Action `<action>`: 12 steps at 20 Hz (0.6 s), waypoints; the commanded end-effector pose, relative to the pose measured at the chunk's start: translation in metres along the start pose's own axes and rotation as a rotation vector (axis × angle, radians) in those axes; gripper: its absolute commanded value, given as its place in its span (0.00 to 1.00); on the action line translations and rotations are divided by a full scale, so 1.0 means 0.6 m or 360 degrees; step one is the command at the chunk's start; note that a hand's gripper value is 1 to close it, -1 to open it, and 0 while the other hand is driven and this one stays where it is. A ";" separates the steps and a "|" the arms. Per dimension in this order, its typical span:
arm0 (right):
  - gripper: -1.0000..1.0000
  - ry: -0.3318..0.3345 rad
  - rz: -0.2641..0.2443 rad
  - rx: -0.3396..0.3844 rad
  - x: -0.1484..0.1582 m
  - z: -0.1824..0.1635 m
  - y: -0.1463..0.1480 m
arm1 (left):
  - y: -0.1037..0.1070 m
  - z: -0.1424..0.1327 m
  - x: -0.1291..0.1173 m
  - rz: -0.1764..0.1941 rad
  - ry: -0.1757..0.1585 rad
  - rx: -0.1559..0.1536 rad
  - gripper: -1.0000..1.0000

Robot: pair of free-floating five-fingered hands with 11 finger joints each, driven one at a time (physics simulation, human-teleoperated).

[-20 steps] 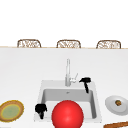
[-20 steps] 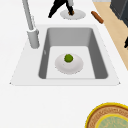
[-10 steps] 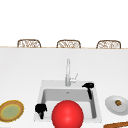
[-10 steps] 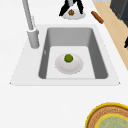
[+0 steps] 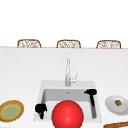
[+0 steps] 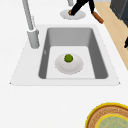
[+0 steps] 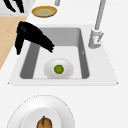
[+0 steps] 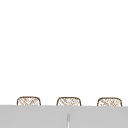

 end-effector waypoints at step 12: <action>0.00 0.0000 -0.0056 0.0287 0.031 0.148 0.075 | 0.000 0.000 0.000 0.0000 0.0000 0.0000 0.50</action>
